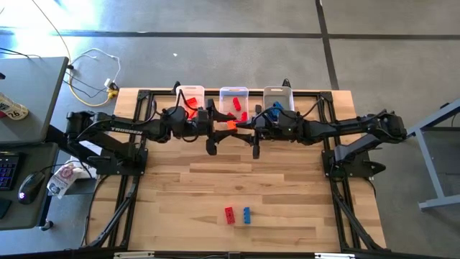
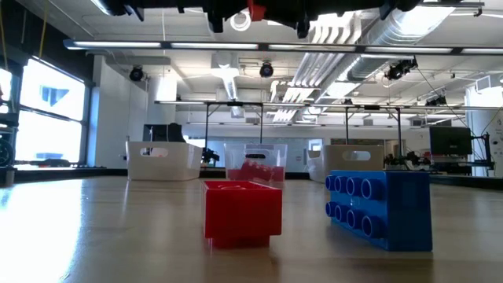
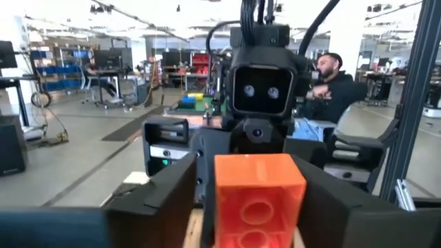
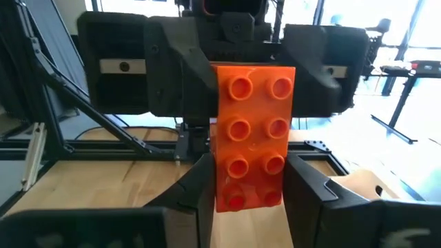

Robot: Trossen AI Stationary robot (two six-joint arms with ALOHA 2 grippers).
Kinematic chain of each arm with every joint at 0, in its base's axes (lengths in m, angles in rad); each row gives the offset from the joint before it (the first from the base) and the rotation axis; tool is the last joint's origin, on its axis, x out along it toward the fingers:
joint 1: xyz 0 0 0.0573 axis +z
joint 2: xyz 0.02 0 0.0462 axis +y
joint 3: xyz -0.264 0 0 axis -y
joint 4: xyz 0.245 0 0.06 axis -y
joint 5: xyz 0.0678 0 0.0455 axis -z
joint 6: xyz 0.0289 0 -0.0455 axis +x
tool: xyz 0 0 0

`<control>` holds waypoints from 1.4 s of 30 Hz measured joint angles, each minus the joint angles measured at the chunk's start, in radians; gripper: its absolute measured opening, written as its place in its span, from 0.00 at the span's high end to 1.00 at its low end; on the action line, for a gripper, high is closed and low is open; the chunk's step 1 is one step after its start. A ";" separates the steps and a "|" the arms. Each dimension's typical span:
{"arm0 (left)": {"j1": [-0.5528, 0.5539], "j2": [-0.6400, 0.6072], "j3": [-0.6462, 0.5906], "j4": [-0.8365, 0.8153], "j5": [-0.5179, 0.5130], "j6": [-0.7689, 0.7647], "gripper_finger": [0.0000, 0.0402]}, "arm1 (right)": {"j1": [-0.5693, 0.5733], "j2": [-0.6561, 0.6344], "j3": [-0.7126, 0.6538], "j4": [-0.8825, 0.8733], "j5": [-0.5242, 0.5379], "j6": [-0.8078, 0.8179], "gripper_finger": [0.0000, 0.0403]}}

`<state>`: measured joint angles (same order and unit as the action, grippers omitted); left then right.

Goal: Sort & place blocks by color
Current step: Put the orange game piece into the white bin

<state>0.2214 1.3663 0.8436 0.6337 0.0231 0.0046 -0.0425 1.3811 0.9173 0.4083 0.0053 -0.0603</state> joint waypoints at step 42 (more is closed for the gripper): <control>0.415 -0.007 -0.001 -0.855 -0.502 -0.025 0.73 | 0.015 0.000 0.000 -0.324 0.080 0.197 0.44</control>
<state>0.6367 1.3594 0.8429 -0.2209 -0.4785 -0.0205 -0.0273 1.3815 0.9173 0.0843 0.0856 0.1365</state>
